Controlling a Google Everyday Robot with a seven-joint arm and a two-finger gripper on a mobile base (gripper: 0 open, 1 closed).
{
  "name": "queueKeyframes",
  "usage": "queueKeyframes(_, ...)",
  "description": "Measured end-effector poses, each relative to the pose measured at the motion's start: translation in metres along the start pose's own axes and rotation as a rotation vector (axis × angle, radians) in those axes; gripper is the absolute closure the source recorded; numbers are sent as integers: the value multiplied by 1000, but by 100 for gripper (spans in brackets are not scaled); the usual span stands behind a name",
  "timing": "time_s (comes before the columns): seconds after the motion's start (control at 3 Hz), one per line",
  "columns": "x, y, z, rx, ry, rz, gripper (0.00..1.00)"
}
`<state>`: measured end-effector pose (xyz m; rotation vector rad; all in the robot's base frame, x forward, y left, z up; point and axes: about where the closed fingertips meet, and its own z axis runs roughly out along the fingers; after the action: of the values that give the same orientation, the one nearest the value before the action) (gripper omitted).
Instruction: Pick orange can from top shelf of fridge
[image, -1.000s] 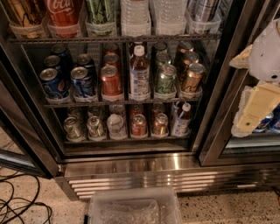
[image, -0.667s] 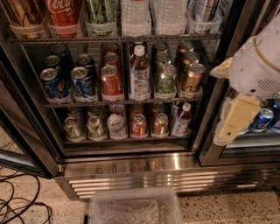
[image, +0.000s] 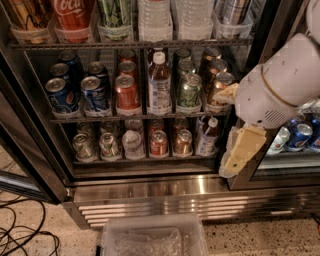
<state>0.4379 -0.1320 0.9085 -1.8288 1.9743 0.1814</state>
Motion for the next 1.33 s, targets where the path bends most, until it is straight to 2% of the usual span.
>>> queueKeyframes(0.67,-8,4,15,-18,-42,-18,0)
queueKeyframes(1.0,-8,4,15,-18,-42,-18,0)
queueKeyframes(1.33,-20,8,9,-3,-134,-39,0)
